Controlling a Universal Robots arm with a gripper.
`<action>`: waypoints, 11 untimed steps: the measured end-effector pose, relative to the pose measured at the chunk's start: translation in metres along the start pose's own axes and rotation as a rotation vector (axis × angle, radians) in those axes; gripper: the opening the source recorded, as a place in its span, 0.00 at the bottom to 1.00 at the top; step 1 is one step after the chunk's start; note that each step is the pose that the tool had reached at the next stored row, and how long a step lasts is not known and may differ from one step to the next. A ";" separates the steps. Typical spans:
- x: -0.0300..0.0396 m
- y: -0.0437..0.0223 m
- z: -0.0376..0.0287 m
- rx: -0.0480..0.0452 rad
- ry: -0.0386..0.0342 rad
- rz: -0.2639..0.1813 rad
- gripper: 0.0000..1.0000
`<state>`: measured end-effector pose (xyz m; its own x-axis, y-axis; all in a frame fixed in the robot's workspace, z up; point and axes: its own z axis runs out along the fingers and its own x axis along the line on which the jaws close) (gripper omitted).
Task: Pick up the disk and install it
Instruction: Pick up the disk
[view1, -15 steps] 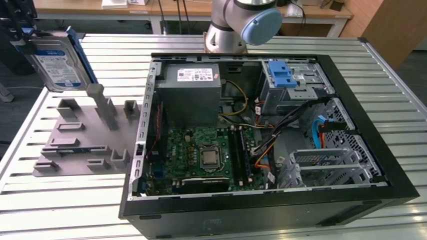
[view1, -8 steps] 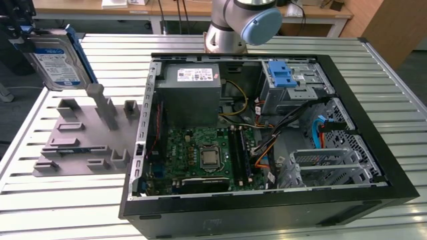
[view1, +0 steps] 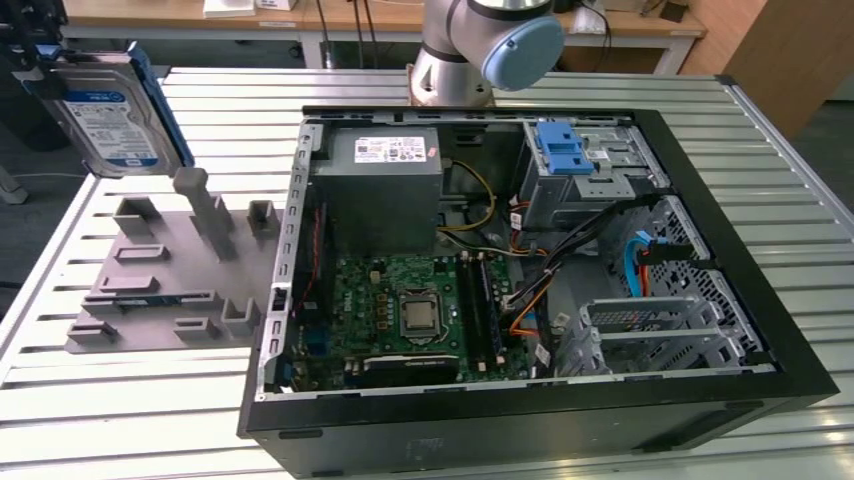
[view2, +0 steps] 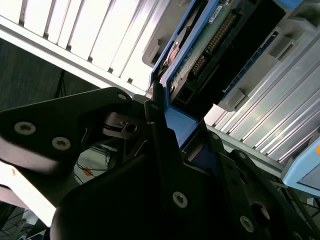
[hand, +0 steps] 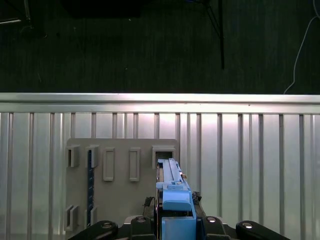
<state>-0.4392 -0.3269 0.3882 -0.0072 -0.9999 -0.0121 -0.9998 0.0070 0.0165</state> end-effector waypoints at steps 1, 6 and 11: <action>0.0000 0.0000 -0.0009 0.0001 0.0000 0.000 0.36; 0.0000 0.0001 -0.0053 0.0002 -0.0001 0.000 0.36; -0.0001 0.0002 -0.0090 0.0001 0.0000 0.000 0.36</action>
<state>-0.4392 -0.3270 0.3972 -0.0072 -0.9999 -0.0121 -0.9998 0.0070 0.0163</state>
